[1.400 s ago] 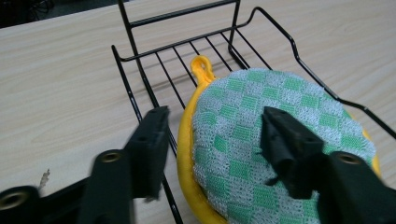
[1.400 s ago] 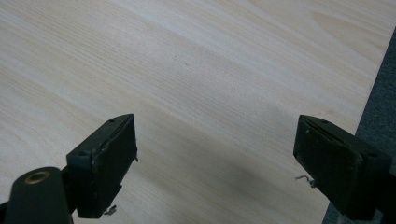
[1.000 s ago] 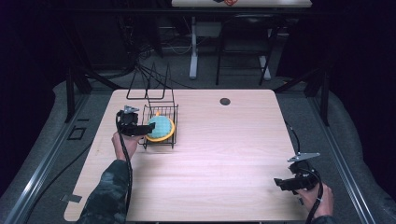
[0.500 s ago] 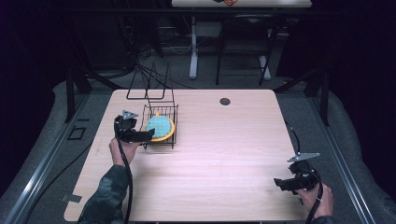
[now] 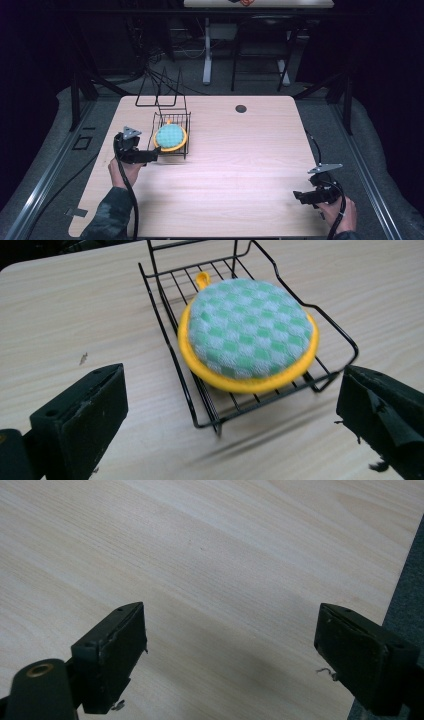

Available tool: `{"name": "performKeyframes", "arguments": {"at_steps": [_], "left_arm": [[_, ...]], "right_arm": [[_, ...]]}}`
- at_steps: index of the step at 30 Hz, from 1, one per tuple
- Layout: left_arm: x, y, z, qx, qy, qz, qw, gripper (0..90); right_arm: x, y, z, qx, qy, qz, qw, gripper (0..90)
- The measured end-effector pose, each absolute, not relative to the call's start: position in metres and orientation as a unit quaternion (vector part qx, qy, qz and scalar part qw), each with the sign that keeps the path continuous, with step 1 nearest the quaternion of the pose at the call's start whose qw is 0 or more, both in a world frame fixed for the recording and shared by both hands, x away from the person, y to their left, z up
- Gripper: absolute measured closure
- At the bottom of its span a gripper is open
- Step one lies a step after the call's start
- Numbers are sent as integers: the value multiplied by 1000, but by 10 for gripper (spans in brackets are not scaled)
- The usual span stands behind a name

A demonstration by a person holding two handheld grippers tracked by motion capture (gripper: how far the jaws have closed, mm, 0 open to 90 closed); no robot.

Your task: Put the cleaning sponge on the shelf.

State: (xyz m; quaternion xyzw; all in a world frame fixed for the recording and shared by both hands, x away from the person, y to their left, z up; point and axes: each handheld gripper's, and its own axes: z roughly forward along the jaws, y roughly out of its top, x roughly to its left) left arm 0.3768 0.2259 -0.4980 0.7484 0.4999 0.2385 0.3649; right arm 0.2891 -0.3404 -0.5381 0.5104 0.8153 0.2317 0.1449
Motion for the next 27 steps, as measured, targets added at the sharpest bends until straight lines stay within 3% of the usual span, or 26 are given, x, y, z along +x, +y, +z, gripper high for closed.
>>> {"name": "performKeyframes", "arguments": {"at_steps": [18, 27], "left_arm": [[334, 235, -516, 786, 499, 187, 314, 0], [330, 239, -524, 792, 503, 170, 301, 0]], "right_arm": [[289, -338, -537, 509, 817, 226, 148, 129], [290, -338, -539, 509, 817, 228, 148, 129]]}}
